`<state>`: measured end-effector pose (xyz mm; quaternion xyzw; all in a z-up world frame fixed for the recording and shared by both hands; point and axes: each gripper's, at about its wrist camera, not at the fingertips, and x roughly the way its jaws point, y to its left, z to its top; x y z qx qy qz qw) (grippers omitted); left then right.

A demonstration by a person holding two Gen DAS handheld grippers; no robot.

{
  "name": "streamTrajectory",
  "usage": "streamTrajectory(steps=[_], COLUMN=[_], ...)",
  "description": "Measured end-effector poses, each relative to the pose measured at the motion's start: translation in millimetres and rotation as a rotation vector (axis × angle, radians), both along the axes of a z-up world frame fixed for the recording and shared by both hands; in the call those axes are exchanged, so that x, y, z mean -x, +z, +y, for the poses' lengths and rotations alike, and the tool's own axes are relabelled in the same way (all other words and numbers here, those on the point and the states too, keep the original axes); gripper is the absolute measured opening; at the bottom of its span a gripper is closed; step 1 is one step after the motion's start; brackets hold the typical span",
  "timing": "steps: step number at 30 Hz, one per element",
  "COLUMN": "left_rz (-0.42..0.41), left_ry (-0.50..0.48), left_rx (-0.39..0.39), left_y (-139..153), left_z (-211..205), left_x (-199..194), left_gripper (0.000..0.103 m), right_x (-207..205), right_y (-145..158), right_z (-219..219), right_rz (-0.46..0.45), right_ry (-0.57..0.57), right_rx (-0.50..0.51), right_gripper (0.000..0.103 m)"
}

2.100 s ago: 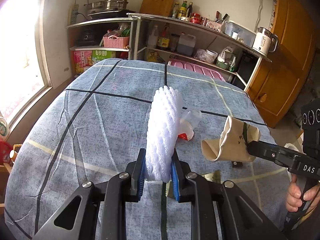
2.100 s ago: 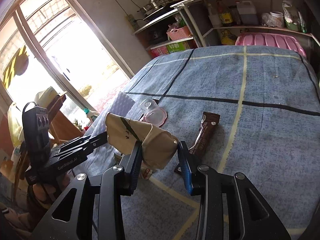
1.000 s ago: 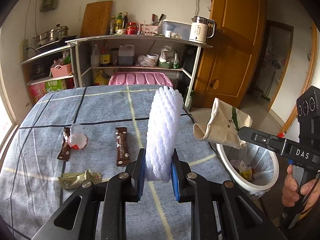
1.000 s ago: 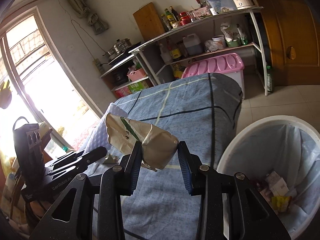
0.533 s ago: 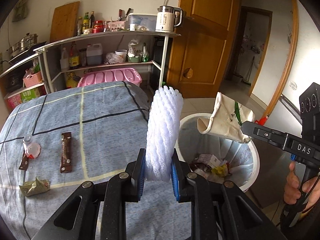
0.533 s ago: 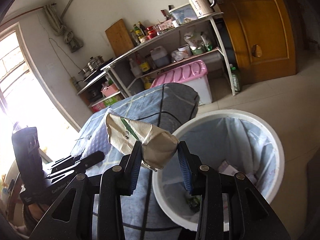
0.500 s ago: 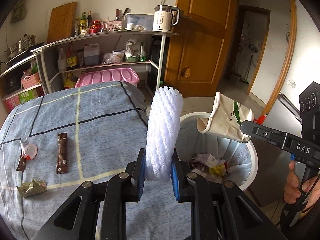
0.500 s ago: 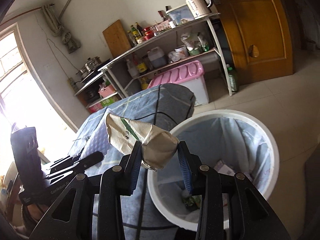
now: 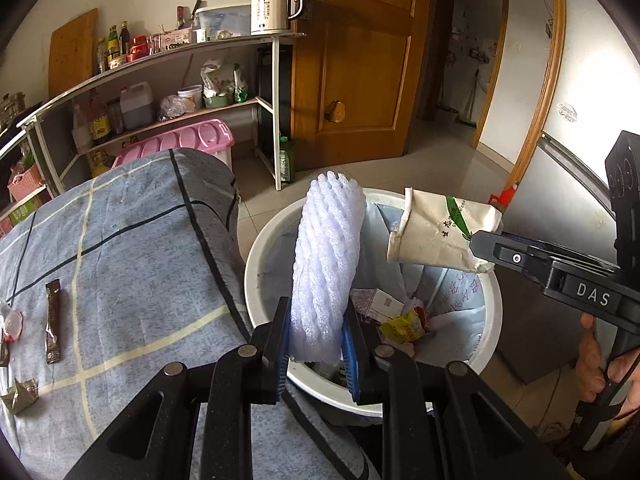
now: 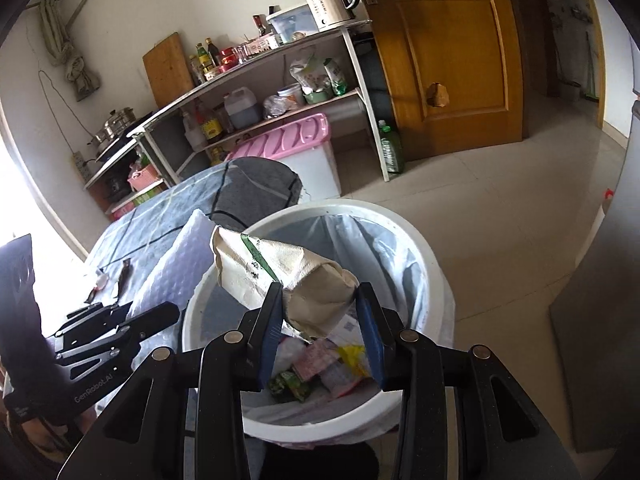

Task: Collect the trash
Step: 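Carry the paper bag and long foam net over the white bin and release both, then move both open grippers back over the sheet toward the chocolate wrappers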

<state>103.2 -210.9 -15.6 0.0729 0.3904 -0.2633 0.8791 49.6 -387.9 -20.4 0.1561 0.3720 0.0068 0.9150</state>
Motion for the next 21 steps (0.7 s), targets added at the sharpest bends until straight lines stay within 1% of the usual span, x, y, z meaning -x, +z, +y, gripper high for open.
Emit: streamTrajectory(steps=[2, 4, 6, 8, 10, 12, 21], left_rz=[0.007, 0.014, 0.029, 0.034, 0.030, 0.032, 0.014], left_ry=[0.006, 0.007, 0.009, 0.017, 0.020, 0.025, 0.065], left_rx=[-0.004, -0.005, 0.000, 0.003, 0.004, 0.014, 0.046], left_y=[-2.9, -5.6, -8.8, -9.9, -9.0, -7.3, 5.2], left_z=[-2.2, -1.9, -1.0, 1.7, 4.7, 8.6, 34.7], left_x=[-2.2, -4.2, -6.0, -7.2, -7.5, -7.9, -4.5], left_gripper=[0.023, 0.027, 0.035, 0.038, 0.042, 0.049, 0.050], right_x=[-1.7, -4.1, -5.2, -6.3, -6.6, -6.7, -5.5], right_y=[-3.5, -8.1, -12.3, -15.8, -17.0, -16.4, -5.1], right_z=[-1.1, -1.3, -0.4, 1.5, 2.8, 4.9, 23.7], right_rz=[0.018, 0.040, 0.054, 0.064, 0.066, 0.064, 0.036], right_ry=[-0.001, 0.004, 0.000, 0.001, 0.004, 0.007, 0.030], right_rx=[0.026, 0.041, 0.053, 0.057, 0.057, 0.059, 0.066], right_gripper=[0.038, 0.039, 0.039, 0.041, 0.049, 0.052, 0.052])
